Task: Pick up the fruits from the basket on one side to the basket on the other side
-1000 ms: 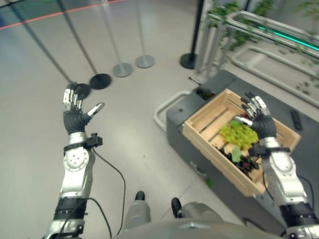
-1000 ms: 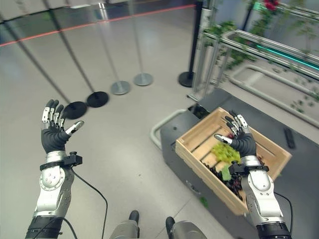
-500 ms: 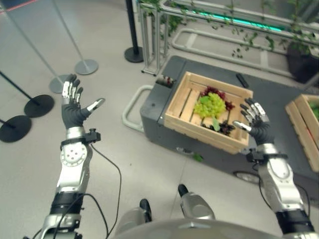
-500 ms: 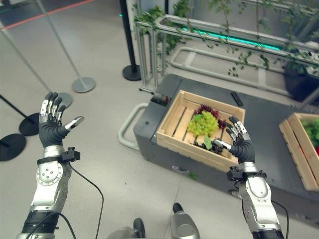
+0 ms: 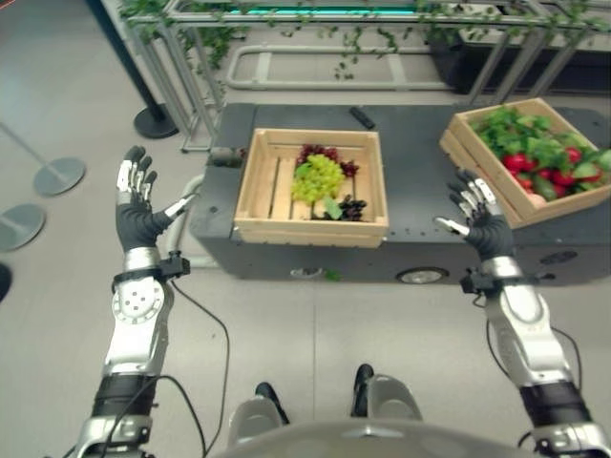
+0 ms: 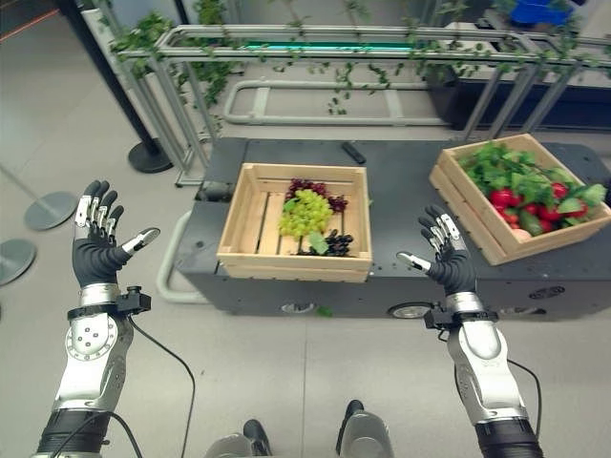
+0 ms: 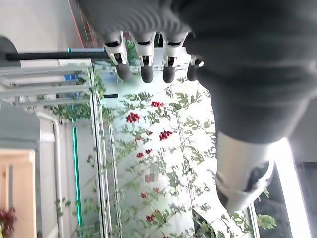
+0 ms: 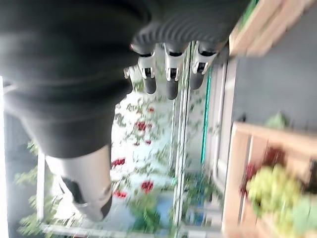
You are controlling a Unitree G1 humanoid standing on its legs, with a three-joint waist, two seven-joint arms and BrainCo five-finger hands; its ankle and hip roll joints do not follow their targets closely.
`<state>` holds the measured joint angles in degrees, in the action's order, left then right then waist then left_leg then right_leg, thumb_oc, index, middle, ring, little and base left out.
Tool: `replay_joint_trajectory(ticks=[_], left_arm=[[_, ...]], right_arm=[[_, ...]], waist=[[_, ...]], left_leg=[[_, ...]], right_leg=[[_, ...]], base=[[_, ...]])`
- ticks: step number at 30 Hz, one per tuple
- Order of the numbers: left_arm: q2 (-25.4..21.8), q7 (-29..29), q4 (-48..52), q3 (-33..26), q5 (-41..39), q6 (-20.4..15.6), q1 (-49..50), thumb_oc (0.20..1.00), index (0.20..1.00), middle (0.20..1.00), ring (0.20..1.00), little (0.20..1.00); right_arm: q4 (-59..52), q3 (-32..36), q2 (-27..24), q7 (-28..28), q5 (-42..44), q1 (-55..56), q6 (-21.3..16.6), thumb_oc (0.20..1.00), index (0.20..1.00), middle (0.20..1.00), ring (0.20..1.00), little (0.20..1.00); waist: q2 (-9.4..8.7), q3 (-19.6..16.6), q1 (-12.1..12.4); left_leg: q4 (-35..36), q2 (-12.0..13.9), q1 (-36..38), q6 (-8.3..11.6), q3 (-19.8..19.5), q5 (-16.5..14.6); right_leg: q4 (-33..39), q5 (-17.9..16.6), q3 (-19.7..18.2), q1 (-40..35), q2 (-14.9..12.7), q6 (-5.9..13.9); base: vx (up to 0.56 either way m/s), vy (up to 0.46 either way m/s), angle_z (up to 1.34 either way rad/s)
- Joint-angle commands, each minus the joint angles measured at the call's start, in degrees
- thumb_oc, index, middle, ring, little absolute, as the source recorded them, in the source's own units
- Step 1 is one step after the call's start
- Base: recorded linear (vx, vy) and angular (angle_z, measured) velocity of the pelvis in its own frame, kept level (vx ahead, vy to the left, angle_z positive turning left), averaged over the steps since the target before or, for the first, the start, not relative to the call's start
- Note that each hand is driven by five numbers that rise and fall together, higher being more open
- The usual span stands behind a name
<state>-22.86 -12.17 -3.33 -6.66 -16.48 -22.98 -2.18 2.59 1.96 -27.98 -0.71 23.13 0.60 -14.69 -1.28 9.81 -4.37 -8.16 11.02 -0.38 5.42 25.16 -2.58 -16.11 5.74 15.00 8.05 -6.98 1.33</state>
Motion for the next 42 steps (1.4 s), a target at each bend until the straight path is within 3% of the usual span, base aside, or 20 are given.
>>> replay_joint_trajectory(ticks=[1,11,15,16,18,19,20,21,22,23,24,25,30,31,35,42], left_arm=[[-2.33,0.28,2.84,-0.81,0.6,-2.38,-0.15,1.0,1.0,1.0,1.0,1.0],[-1.33,2.3,1.92,0.46,-0.51,-1.82,0.12,1.0,1.0,1.0,1.0,1.0],[-1.3,3.62,1.22,0.95,-1.18,-1.54,0.33,1.0,1.0,1.0,1.0,1.0],[-1.2,4.22,0.87,1.21,-1.61,-1.34,0.66,1.0,1.0,1.0,1.0,1.0],[-1.17,4.36,0.77,1.32,-1.62,-1.3,0.85,1.0,1.0,1.0,1.0,1.0],[-1.16,4.49,0.31,2.15,-1.4,-1.31,0.63,1.0,1.0,1.0,1.0,1.0],[-0.77,4.24,0.22,2.45,-1.51,-1.34,0.81,1.0,1.0,1.0,1.0,1.0],[-0.78,4.23,0.21,2.42,-1.5,-1.35,0.77,1.0,1.0,1.0,1.0,1.0],[-0.57,4.09,0.03,2.8,-1.5,-1.28,1.08,1.0,1.0,1.0,1.0,1.0],[-0.6,3.78,-0.31,3.31,-1.02,-1.23,1.48,1.0,1.0,1.0,1.0,1.0],[-0.6,3.78,-0.32,3.31,-1.02,-1.23,1.48,1.0,1.0,1.0,1.0,1.0],[-0.67,3.81,-0.6,3.31,-1.08,-1.31,2.07,1.0,1.0,1.0,1.0,1.0],[-1.74,5.96,-0.56,4.75,-0.91,-1.49,0.77,1.0,1.0,1.0,1.0,1.0],[-2.12,6.36,-0.51,4.88,-1.18,-1.42,1.03,1.0,1.0,1.0,1.0,1.0],[-2.65,7.12,0.05,4.35,-0.99,-1.45,2.52,1.0,1.0,1.0,1.0,1.0],[-2.53,7.87,0.11,4.59,-0.73,-1.06,3.29,1.0,1.0,1.0,1.0,1.0]], right_arm=[[-1.95,1.88,0.39,-0.11,0.47,-1.55,-2.48,1.0,1.0,1.0,1.0,1.0],[-2.28,4.08,0.48,-0.43,1.17,1.46,-2.76,1.0,1.0,1.0,1.0,1.0],[-2.35,4.76,0.5,-0.52,1.08,2.68,-3.06,1.0,1.0,1.0,1.0,1.0],[-2.41,4.74,0.42,-0.81,1.81,2.92,-3.35,1.0,1.0,1.0,1.0,1.0],[-2.24,4.65,0.32,-0.8,2.12,2.91,-3.53,1.0,1.0,1.0,1.0,1.0],[-1.81,4.05,-0.07,-0.28,2.33,2.17,-3.92,1.0,1.0,1.0,1.0,1.0],[-1.16,3.57,0.09,0.11,2.49,1.67,-4.0,1.0,1.0,1.0,1.0,1.0],[-1.13,3.56,0.09,0.12,2.49,1.6,-4.02,1.0,1.0,1.0,1.0,1.0],[-0.66,3.31,0.32,0.43,2.35,1.51,-4.08,1.0,1.0,1.0,1.0,1.0],[0.47,2.56,0.56,0.91,1.93,0.56,-4.23,1.0,1.0,1.0,1.0,1.0],[0.48,2.56,0.56,0.91,1.93,0.56,-4.24,1.0,1.0,1.0,1.0,1.0],[1.12,2.25,0.64,1.02,1.64,0.11,-4.24,1.0,1.0,1.0,1.0,1.0],[2.94,2.39,1.59,0.58,1.19,0.56,-4.0,1.0,1.0,1.0,1.0,1.0],[3.6,1.68,1.94,0.87,0.17,-0.16,-3.67,1.0,1.0,1.0,1.0,1.0],[3.88,1.2,2.61,0.41,-0.35,-0.25,-3.24,1.0,1.0,1.0,1.0,1.0],[3.9,1.22,3.3,-0.36,-1.18,1.37,-2.57,1.0,1.0,1.0,1.0,1.0]], waist=[[-2.01,-2.65,-1.03],[-1.6,-3.36,-2.58],[-2.15,-3.01,-3.01],[-2.38,-2.2,-2.68],[-2.16,-1.64,-2.4],[-2.3,-0.05,-0.95],[-2.33,0.18,-0.8],[-2.41,0.08,-0.87],[-2.07,-0.23,-0.75],[-0.86,-0.99,-0.42],[-0.9,-0.99,-0.42],[-0.59,-0.97,-0.6],[-0.45,-2.61,-2.1],[-0.34,-2.87,-2.63],[-0.37,-2.75,-2.27],[-0.81,-3.53,-2.93]], left_leg=[[-1.18,-3.12,0.14,-3.38,-0.43,-2.74],[-1.2,-0.94,0.04,-1.18,-2.53,-0.54],[-6.77,1.49,-1.5,0.23,-3.07,-0.52],[-12.87,3.66,-3.21,1.42,-4.42,1.56],[-15.67,4.77,-3.91,2.01,-5.7,2.64],[-20.31,2.87,-6.12,2.78,-11.67,4.77],[-20.19,1.27,-6.63,2.22,-14.51,3.54],[-19.93,1.13,-6.77,2.12,-14.49,3.88],[-16.38,-0.2,-6.47,1.3,-16.55,2.37],[-5.9,-1.74,-5.38,0.4,-19.85,0.74],[-5.74,-1.79,-5.29,0.4,-19.82,0.83],[-5.29,-2.53,-3.98,-0.03,-20.97,-1.14],[-2.08,-3.54,-2.41,-0.34,-18.83,-0.95],[-1.88,-4.25,-1.36,-1.36,-16.72,-2.27],[-1.18,-4.94,-0.05,-2.32,-13.87,-3.04],[1.3,-5.7,1.41,-2.94,-12.4,-2.7]], right_leg=[[4.46,-1.53,-4.37,-3.53,-3.46,6.93],[5.66,0.12,-4.35,-5.36,-0.41,4.72],[6.34,0.97,-4.48,-6.8,0.79,3.14],[7.12,1.59,-5.27,-8.22,2.3,1.72],[7.78,1.74,-5.69,-9.2,3.37,0.94],[8.2,1.57,-7.27,-9.76,4.14,-0.01],[8.42,1.55,-8.01,-9.6,4.13,0.12],[8.55,1.29,-7.98,-9.42,4.02,0.12],[8.77,1.29,-8.68,-9.18,4.08,0.71],[8.92,1.01,-9.91,-8.5,4.39,2.03],[8.92,1.02,-9.92,-8.5,4.35,2.04],[7.63,1.25,-10.61,-7.73,4.17,2.51],[7.16,-0.21,-11.02,-6.23,2.19,3.93],[7.25,-1.09,-12.64,-5.37,0.96,4.81],[7.34,-2.25,-15.73,-4.23,0.33,5.92],[7.4,-2.48,-16.51,-4.01,-0.17,6.56]], base=[[0.07,-0.225,0.06],[0.01,-0.118,0.14],[0.02,-0.146,0.17],[0.05,-0.226,0.07],[0.0,-0.139,-0.04],[-0.05,-0.04,-0.28],[-0.06,-0.035,-0.22],[-0.02,0.045,-0.36],[0.04,0.118,-0.42],[0.04,0.118,-0.53],[0.05,0.144,-0.44],[0.02,0.15,-0.41],[0.04,0.137,-0.35],[0.03,0.211,-0.36],[0.01,0.134,-0.6],[0.01,0.068,-0.23]])
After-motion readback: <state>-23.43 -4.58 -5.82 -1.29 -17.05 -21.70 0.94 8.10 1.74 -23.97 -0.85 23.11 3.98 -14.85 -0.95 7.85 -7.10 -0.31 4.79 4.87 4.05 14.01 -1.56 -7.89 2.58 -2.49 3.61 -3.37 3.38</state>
